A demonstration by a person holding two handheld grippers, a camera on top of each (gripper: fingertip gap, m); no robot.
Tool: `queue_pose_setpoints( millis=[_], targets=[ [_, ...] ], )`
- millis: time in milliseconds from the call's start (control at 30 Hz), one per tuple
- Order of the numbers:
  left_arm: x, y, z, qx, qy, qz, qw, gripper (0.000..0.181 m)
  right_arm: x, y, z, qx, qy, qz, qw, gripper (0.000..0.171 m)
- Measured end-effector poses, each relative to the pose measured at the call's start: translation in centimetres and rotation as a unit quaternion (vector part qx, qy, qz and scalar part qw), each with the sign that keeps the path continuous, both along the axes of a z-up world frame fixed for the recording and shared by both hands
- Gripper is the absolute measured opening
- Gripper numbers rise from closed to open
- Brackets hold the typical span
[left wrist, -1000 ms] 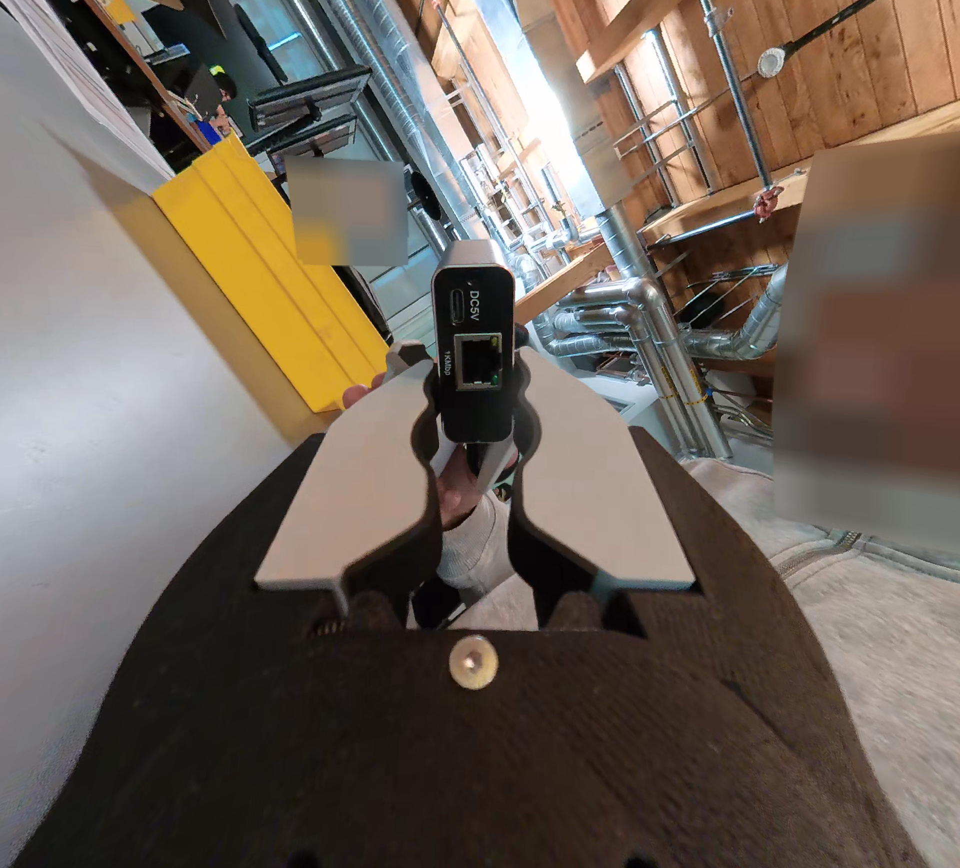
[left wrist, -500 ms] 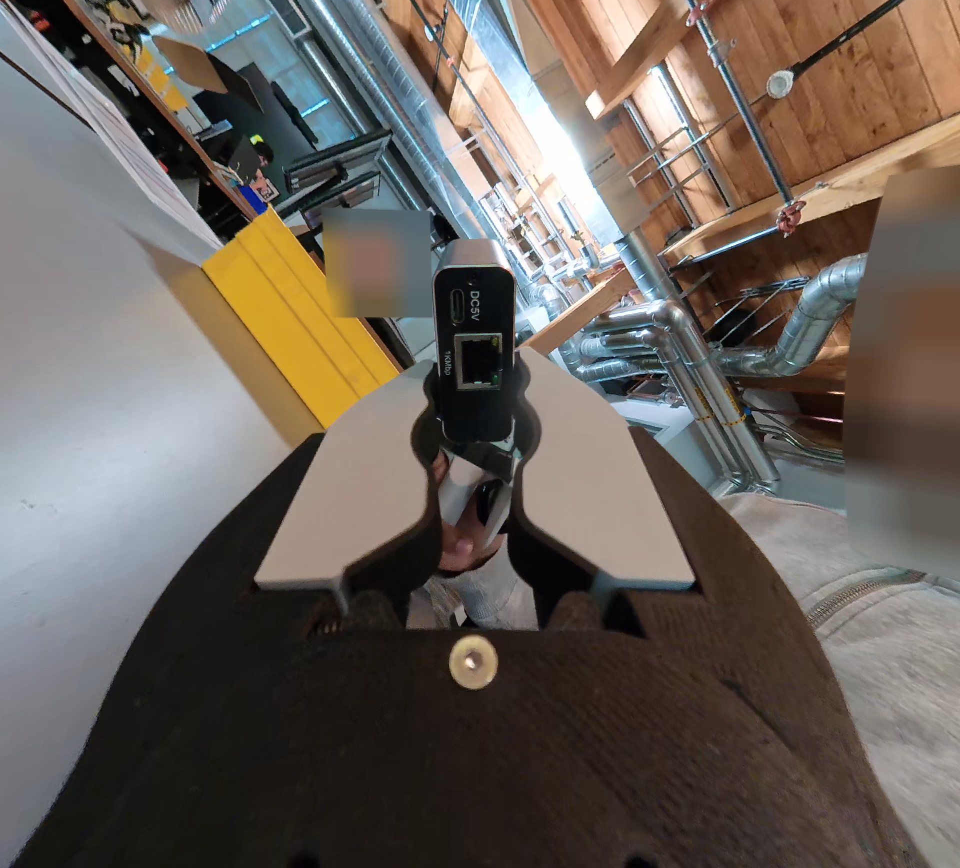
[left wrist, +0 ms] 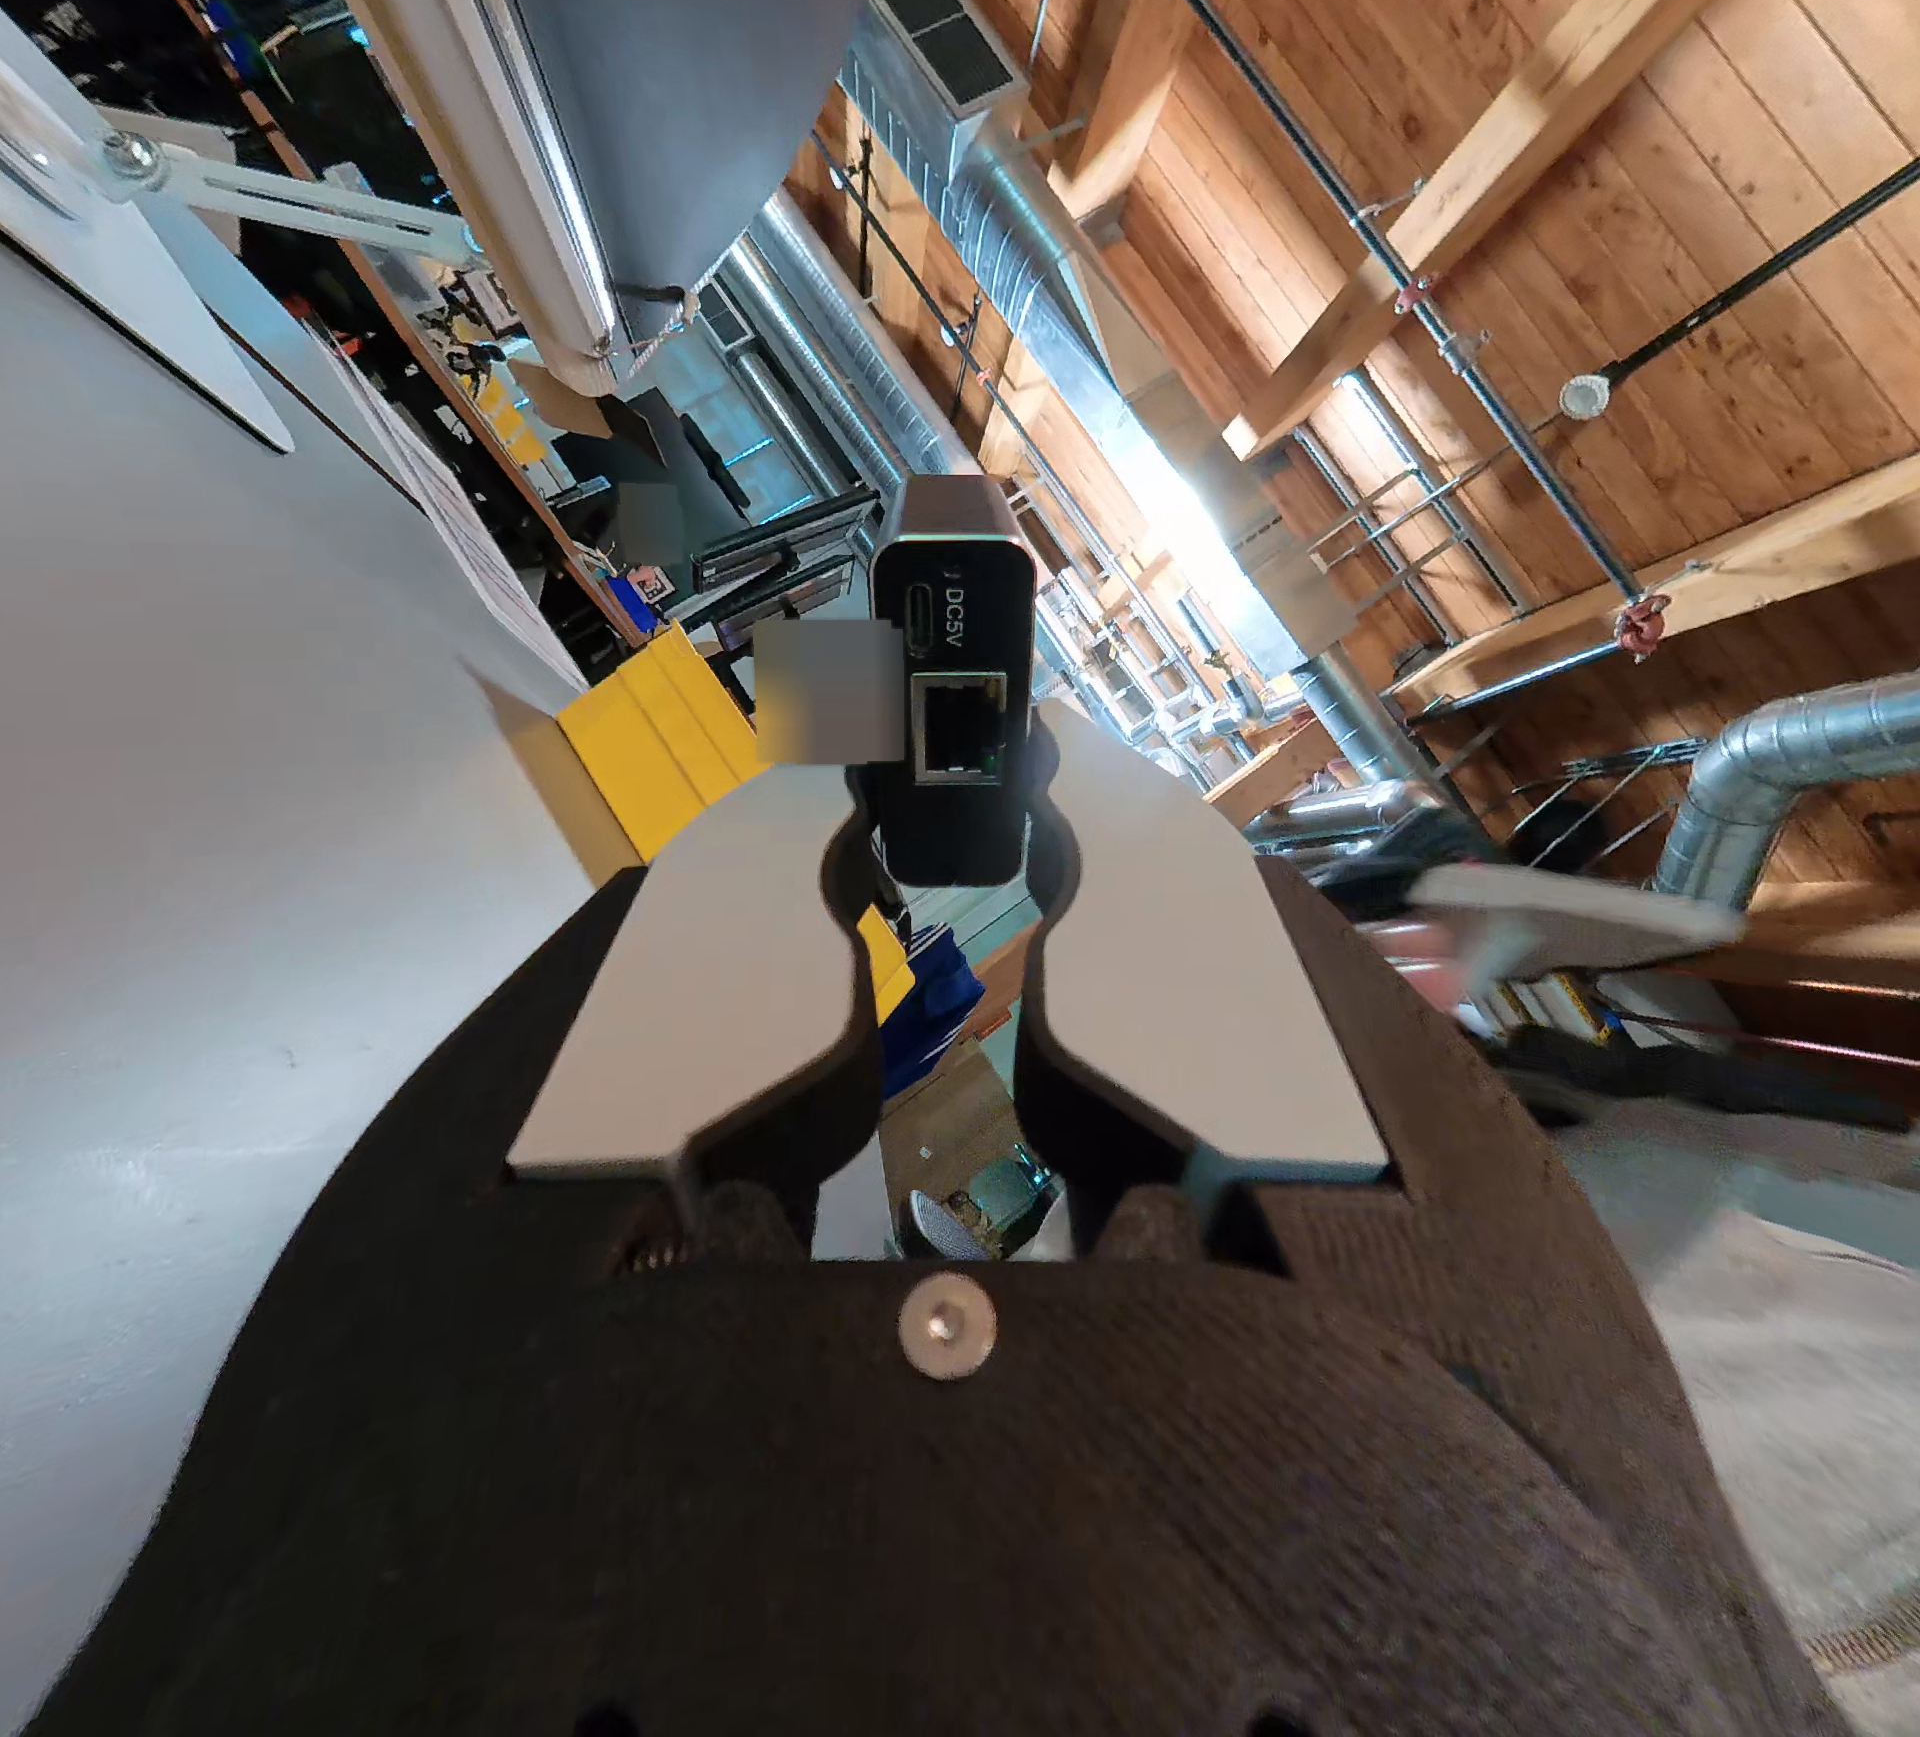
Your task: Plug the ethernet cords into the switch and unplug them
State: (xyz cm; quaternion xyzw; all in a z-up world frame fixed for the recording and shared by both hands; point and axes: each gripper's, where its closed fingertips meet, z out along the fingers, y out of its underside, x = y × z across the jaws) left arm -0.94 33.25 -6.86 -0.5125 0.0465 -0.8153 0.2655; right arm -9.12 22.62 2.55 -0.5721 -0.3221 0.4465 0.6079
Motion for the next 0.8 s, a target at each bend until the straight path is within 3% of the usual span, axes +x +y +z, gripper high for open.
queue_pose_setpoints(
  millis=[100, 167, 267, 467, 567, 667, 800],
  targets=[
    [0.0, 0.5, 0.0, 0.008, 0.006, 0.01, 1.0, 0.025, -6.1, 0.7, 1.5, -0.057, -0.026, 0.124, 0.99, 0.038],
    [0.2, 0.9, -0.1, 0.018, 0.017, 0.01, 1.0, 0.025, -9.7, 2.6, 0.6, -0.078, -0.084, 0.147, 0.983, 0.04],
    [0.2, 1.2, -0.2, 0.022, 0.023, 0.003, 0.999, 0.025, -13.6, 7.2, -2.3, -0.091, -0.186, 0.103, 0.973, 0.04],
    [-0.4, 1.9, -0.2, -0.015, -0.01, -0.002, 1.0, 0.025, -19.8, 12.5, -7.4, -0.15, -0.33, 0.087, 0.928, 0.048],
    [0.7, 1.6, -0.9, -0.033, -0.006, -0.041, 0.999, 0.025, -21.5, 15.3, -10.1, -0.16, -0.404, 0.063, 0.898, 0.036],
    [1.3, 1.0, -0.9, -0.027, 0.004, -0.052, 0.998, 0.024, -22.2, 17.6, -12.5, -0.168, -0.477, 0.035, 0.862, 0.035],
    [1.3, 0.8, -0.5, -0.019, -0.001, -0.054, 0.998, 0.025, -23.5, 19.1, -13.7, -0.166, -0.521, 0.019, 0.837, 0.03]
  ],
)
